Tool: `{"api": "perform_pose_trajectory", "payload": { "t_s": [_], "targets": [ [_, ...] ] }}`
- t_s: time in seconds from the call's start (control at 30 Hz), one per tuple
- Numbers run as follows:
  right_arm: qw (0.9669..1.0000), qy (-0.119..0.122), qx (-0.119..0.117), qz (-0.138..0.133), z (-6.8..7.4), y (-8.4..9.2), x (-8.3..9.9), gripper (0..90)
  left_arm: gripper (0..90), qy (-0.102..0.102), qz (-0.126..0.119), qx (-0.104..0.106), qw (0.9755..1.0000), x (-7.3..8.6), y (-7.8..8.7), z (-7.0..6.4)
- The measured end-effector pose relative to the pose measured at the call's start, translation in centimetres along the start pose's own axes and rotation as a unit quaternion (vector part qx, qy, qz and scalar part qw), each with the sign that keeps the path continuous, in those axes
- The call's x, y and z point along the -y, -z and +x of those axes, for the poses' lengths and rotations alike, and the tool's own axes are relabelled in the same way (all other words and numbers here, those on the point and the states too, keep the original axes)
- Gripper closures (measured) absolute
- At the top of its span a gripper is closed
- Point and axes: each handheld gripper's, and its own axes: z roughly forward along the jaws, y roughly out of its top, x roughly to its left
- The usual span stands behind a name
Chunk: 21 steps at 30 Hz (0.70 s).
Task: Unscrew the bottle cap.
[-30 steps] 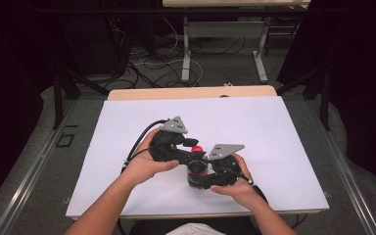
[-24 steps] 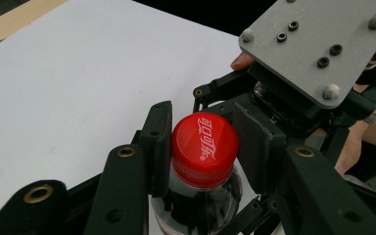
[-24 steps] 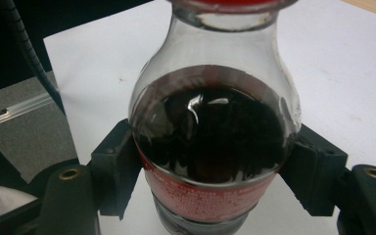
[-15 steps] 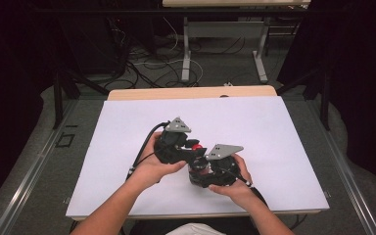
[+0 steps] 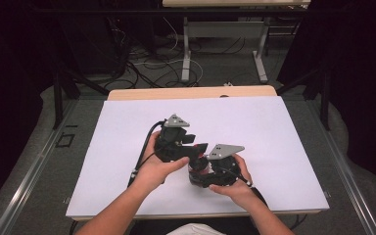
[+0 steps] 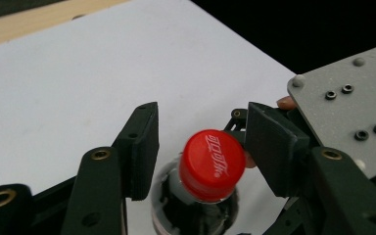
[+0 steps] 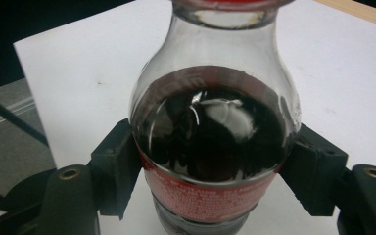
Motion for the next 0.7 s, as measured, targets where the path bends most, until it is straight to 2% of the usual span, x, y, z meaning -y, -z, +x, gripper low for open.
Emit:
{"api": "perform_pose_trajectory", "payload": {
  "t_s": [0.1, 0.17, 0.2, 0.23, 0.33, 0.5, 0.63, 0.7],
  "targets": [
    [0.9999, 0.004, -0.011, 0.0, -0.1, -0.1, 0.0, 29.6, 43.1, -0.036, 0.005, 0.02, 0.9991, 0.1, 0.5, 0.6],
    [0.9998, -0.002, -0.019, -0.002, -0.1, -0.1, 0.0, 29.6, 43.1, -0.066, 0.015, 0.037, 0.997, 0.1, 0.8, 1.0],
    [0.9998, -0.001, -0.022, 0.0, -0.1, -0.1, 0.0, 29.6, 43.1, -0.076, 0.014, 0.045, 0.996, 0.3, 0.8, 1.1],
    [0.9998, -0.002, -0.021, 0.001, 0.0, -0.2, -0.1, 29.7, 43.6, -0.081, 0.028, 0.057, 0.9947, 0.3, 0.9, 1.2],
    [0.9995, 0.001, -0.03, -0.001, -0.1, -0.2, -0.1, 29.6, 46.6, -0.109, 0.036, 0.072, 0.9909, 0.5, 0.7, 1.5],
    [0.9992, 0.006, -0.039, 0.002, 0.1, -0.3, 0.0, 29.6, 50.9, -0.123, 0.04, 0.108, 0.9858, 0.5, 0.4, 1.9],
    [0.9991, 0.011, -0.042, 0.003, 0.4, -0.3, 0.0, 29.6, 55.8, -0.116, 0.053, 0.124, 0.984, 0.4, 0.1, 2.3],
    [0.999, 0.01, -0.042, 0.004, 0.5, -0.3, 0.0, 29.6, 59.9, -0.107, 0.059, 0.134, 0.9835, 0.3, 0.1, 2.4]
  ]
}}
